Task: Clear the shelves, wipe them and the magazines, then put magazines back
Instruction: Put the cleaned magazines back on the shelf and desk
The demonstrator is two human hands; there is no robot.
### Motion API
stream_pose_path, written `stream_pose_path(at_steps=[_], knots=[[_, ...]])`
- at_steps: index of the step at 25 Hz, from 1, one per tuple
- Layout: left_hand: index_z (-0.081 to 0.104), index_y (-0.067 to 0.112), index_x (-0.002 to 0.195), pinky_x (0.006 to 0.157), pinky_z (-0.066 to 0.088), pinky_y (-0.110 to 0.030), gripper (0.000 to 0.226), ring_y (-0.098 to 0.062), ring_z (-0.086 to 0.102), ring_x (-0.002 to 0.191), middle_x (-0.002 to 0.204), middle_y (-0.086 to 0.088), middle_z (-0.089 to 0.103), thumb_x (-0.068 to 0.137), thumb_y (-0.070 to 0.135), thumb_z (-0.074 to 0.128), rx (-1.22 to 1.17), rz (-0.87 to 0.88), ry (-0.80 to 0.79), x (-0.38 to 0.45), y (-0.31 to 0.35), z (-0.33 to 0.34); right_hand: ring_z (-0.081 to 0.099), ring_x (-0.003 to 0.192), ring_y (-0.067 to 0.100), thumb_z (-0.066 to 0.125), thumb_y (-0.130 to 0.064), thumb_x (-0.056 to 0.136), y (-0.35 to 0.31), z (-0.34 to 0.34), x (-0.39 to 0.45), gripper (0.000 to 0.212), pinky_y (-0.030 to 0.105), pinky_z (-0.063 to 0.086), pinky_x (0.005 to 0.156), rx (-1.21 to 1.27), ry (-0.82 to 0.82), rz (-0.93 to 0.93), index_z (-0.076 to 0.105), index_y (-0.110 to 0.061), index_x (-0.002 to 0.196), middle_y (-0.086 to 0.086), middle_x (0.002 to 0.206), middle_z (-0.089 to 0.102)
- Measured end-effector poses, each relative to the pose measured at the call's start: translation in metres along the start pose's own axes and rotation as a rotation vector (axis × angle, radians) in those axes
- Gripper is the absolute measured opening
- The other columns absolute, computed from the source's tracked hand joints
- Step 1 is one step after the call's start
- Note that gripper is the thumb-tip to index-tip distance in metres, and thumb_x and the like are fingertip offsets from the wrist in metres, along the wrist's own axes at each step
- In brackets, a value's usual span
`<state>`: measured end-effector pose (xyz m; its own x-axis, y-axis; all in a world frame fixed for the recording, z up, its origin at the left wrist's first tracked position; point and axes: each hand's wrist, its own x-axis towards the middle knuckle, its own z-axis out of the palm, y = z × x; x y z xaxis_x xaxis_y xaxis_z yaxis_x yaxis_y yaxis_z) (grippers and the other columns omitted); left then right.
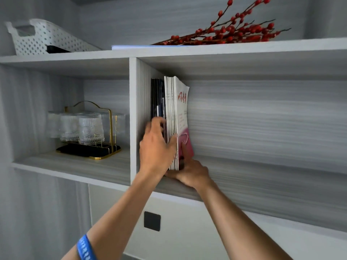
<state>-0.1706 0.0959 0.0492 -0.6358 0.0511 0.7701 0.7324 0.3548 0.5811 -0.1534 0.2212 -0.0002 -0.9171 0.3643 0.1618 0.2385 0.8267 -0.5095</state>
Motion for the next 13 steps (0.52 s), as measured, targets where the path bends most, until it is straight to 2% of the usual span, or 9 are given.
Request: stream_pose_path(at_steps=[2,4,10,13], knots=[[0.062,0.020,0.091,0.077,0.054,-0.037,0.008,-0.015,0.064,0.078,0.087,0.008,0.067,0.087,0.020,0.069,0.090,0.038,-0.123,-0.017,-0.021,0.004,0.056,0.124,0.026,0.056,-0.087,0.047,0.002,-0.001,0.005,0.131,0.041,0.041,0.102,0.018,-0.009,0.003,-0.011,-0.047,0.153,-0.005,0.135,0.061],[0.064,0.019,0.085,0.072,0.055,-0.039,0.007,-0.016,0.065,0.076,0.082,0.007,0.069,0.089,0.014,0.066,0.091,0.034,-0.173,-0.029,-0.037,0.012,0.056,0.123,0.029,0.056,-0.079,0.051,0.002,0.001,0.007,0.127,0.041,0.042,0.101,-0.007,0.009,-0.001,-0.018,-0.049,0.150,0.001,0.134,0.061],[0.063,0.021,0.085,0.074,0.054,-0.039,0.007,-0.022,0.066,0.080,0.082,0.004,0.070,0.088,0.015,0.062,0.102,-0.037,-0.216,-0.037,-0.042,0.016,0.057,0.122,0.031,0.071,-0.060,0.073,-0.005,-0.002,-0.004,0.105,0.045,0.041,0.106,-0.006,0.095,0.023,0.009,-0.036,0.154,0.007,0.130,0.063],[0.065,0.022,0.092,0.076,0.054,-0.038,0.012,-0.017,0.065,0.084,0.091,0.008,0.069,0.086,0.012,0.062,0.044,-0.035,-0.143,-0.061,-0.041,0.005,0.054,0.126,0.025,0.075,-0.042,0.077,-0.005,-0.012,-0.052,0.092,0.036,0.042,0.104,0.124,0.068,-0.078,0.024,-0.035,0.153,0.000,0.139,0.057]])
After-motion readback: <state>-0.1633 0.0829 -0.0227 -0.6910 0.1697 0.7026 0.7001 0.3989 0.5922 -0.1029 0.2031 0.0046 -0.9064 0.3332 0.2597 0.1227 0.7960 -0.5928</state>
